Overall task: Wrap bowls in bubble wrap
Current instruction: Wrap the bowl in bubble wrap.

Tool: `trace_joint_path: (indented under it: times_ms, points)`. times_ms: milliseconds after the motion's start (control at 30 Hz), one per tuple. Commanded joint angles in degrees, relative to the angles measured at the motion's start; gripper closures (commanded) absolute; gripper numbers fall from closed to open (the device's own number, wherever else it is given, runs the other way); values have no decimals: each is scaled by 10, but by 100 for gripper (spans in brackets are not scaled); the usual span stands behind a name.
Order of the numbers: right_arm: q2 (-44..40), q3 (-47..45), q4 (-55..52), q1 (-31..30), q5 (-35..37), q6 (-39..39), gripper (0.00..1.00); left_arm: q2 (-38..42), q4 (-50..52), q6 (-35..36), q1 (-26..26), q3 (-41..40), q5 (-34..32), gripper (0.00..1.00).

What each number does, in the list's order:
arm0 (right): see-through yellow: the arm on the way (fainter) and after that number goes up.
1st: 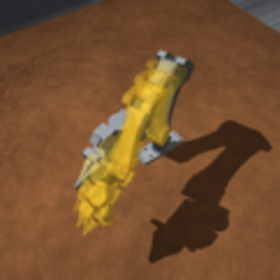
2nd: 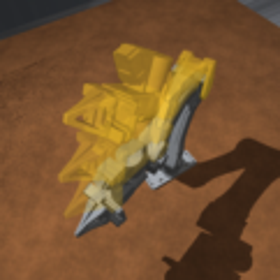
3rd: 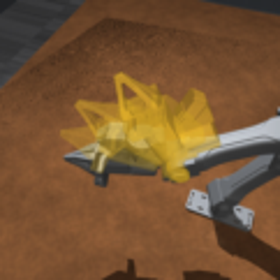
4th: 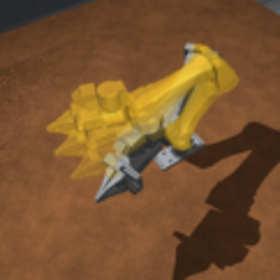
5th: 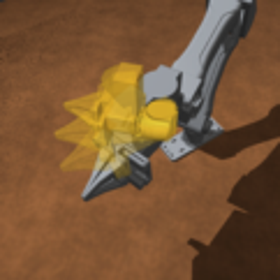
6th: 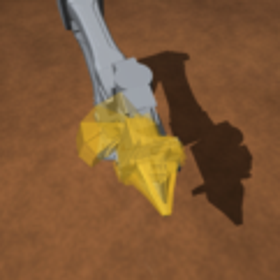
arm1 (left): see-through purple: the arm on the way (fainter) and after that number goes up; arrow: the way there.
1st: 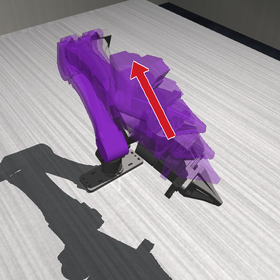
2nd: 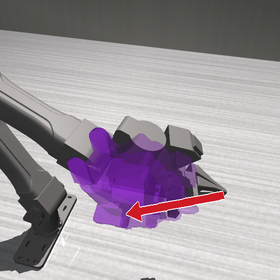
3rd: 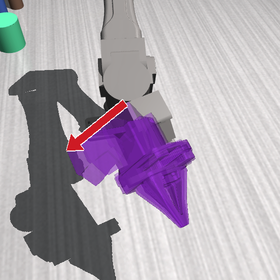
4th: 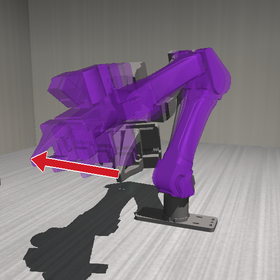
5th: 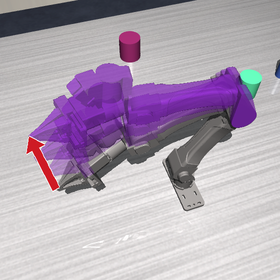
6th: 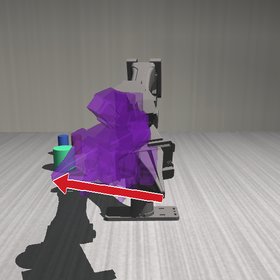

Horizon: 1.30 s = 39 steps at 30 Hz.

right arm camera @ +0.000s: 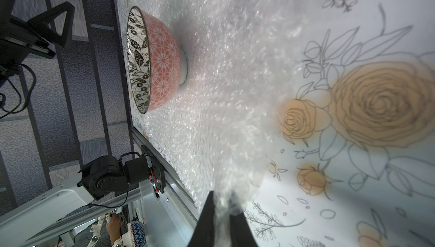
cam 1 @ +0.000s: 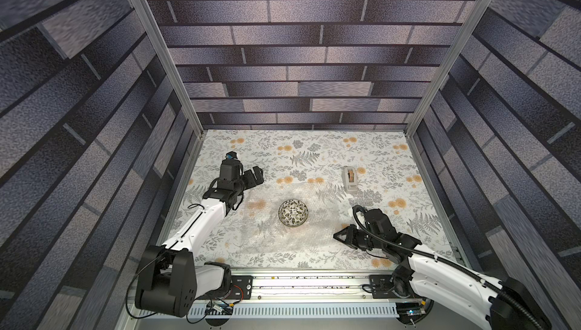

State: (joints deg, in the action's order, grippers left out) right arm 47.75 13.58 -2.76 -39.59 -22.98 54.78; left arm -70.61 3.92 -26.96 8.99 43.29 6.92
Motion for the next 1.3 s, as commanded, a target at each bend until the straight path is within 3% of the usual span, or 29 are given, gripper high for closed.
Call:
trace_joint_path:
  times_ms: [0,267,533,833,1067,1267]
  points:
    - [12,49,-29,3,10,-35,88,3,-2,17,9,2,-19,0]
    - [121,162,10,-19,-4,-88,88,-3,6,25,25,14,-32,0]
    - [283,292,41,-64,-20,-119,89,12,20,37,30,6,-43,0]
    - [437,436,44,-72,-45,-138,89,35,23,36,41,-24,-48,0]
    - [539,501,63,-78,-53,-134,91,52,28,36,47,-37,-46,0]
    - [581,518,72,-79,-52,-128,91,72,9,36,81,-64,-50,0]
